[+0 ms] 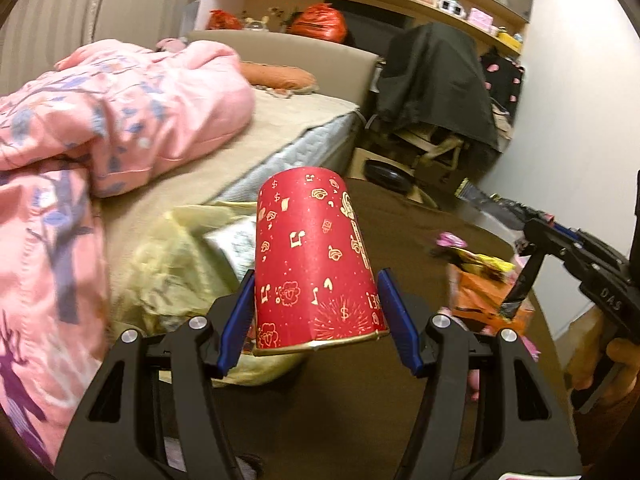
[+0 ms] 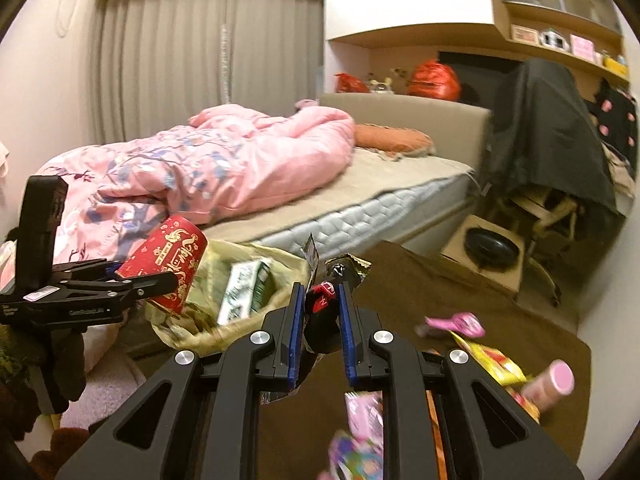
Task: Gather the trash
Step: 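Carry the red cup and dark wrapper with both tools into the yellow bag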
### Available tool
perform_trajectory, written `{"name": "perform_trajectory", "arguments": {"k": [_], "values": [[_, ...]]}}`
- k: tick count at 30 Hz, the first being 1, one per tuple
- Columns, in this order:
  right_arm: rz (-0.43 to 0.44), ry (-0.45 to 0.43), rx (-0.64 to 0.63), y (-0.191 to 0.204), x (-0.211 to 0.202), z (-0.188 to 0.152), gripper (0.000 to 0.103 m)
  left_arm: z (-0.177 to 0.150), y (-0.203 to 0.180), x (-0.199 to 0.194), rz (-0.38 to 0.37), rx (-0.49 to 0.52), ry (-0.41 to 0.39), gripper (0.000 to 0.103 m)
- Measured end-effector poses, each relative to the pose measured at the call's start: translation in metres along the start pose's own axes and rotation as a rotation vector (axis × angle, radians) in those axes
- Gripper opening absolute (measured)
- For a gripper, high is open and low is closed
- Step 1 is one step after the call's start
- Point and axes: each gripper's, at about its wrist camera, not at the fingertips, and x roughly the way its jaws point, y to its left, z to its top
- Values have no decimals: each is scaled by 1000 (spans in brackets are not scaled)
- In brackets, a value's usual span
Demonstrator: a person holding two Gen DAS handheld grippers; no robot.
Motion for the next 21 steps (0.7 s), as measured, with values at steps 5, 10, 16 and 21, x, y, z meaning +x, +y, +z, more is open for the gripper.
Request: {"name": "perform_trajectory", "arguments": {"k": [5, 10, 16, 21], "values": [[48, 2, -23, 12, 32, 20, 17, 6, 45, 10, 34, -46, 20, 57], [106, 32, -37, 21, 71, 30, 17, 6, 79, 40, 30, -89, 82, 57], [248, 114, -11, 40, 142, 39, 17, -7, 92, 80, -30, -87, 179, 57], [329, 217, -7, 63, 210, 38, 17, -20, 103, 112, -22, -71, 266, 57]]}}
